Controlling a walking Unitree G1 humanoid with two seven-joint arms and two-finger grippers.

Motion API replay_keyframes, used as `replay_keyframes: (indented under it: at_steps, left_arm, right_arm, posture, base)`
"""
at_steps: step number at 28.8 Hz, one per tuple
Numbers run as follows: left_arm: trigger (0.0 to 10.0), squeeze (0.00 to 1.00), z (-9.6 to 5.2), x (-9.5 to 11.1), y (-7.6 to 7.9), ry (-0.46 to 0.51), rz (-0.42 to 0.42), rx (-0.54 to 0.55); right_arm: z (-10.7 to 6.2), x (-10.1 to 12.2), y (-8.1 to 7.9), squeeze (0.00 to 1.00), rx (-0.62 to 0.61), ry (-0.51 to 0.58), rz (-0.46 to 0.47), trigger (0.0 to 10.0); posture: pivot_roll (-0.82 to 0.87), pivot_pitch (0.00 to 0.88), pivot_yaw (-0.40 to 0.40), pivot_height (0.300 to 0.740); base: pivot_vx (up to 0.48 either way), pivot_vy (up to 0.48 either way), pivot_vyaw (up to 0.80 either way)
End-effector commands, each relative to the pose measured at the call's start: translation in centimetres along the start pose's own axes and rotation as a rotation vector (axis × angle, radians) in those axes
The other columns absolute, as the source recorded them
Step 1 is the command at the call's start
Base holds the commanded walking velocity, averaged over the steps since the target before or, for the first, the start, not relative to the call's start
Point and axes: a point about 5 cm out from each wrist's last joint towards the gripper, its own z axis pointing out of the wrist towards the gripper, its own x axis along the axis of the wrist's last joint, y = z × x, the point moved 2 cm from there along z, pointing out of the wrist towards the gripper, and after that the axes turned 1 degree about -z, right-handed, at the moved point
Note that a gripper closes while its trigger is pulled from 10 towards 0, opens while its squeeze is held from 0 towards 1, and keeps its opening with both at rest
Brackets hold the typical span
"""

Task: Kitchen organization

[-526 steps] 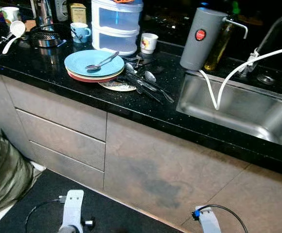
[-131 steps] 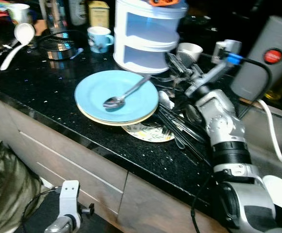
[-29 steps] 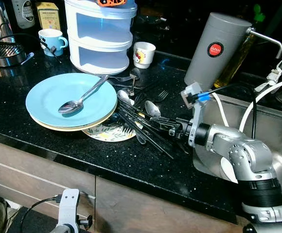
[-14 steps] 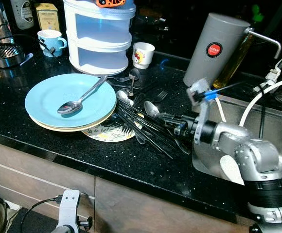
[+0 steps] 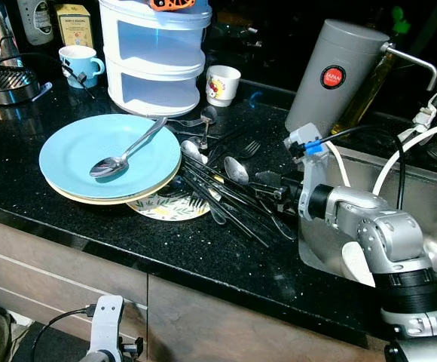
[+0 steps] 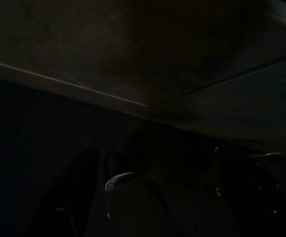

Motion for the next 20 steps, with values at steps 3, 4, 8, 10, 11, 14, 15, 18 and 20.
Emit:
replay_keyframes:
  at_steps: [3,4,8,10,11,14,15,18,20]
  left_arm:
    - [10.0,0.0,0.0,-0.7,0.5,-0.022,0.003,-0.015]
    - [10.0,0.0,0.0,-0.7,0.5,-0.022,0.003,-0.016]
    - [10.0,0.0,0.0,-0.8,0.5,-0.025,0.002,-0.015]
    - [10.0,0.0,0.0,-0.8,0.4,-0.025,0.001,-0.014]
    - [10.0,0.0,0.0,-0.8,0.4,-0.025,0.001,-0.014]
    - [10.0,0.0,0.0,-0.8,0.5,-0.023,-0.001,-0.015]
    - [10.0,0.0,0.0,-0.8,0.5,-0.023,-0.001,-0.015]
    - [10.0,0.0,0.0,-0.8,0.5,-0.024,0.001,-0.016]
    - [10.0,0.0,0.0,-0.8,0.5,-0.024,0.002,-0.016]
  right_arm:
    - [-0.4,-1.4,0.4,0.0,-0.014,-0.065,0.02,10.0]
    - [-0.4,-1.5,0.3,0.0,-0.002,-0.068,0.026,10.0]
    - [-0.7,-1.5,0.0,0.0,0.045,-0.052,0.057,10.0]
    - [-0.7,-1.5,-0.2,0.0,0.061,-0.048,0.066,10.0]
    - [-0.7,-1.5,-0.2,0.0,0.061,-0.048,0.066,10.0]
    - [-0.9,-1.2,-0.5,0.0,0.096,-0.028,0.086,10.0]
    - [-0.9,-1.2,-0.5,0.0,0.096,-0.028,0.086,10.0]
    - [-1.0,-1.0,-0.6,0.0,0.104,-0.013,0.099,10.0]
    - [-1.1,-1.0,-0.6,0.0,0.105,-0.011,0.099,10.0]
  posture:
    - [0.08,0.014,-0.082,0.74]
    - [0.08,0.013,-0.083,0.74]
    - [0.08,0.015,-0.082,0.74]
    - [0.08,0.016,-0.082,0.74]
    - [0.08,0.016,-0.082,0.74]
    - [0.08,0.015,-0.08,0.74]
    - [0.08,0.015,-0.08,0.74]
    - [0.08,0.014,-0.077,0.74]
    - [0.08,0.014,-0.077,0.74]
  base:
    - [0.0,0.0,0.0]
    - [0.0,0.0,0.0]
    - [0.0,0.0,0.0]
    - [0.0,0.0,0.0]
    - [0.0,0.0,0.0]
    - [0.0,0.0,0.0]
    - [0.0,0.0,0.0]
    - [0.0,0.0,0.0]
    - [0.0,0.0,0.0]
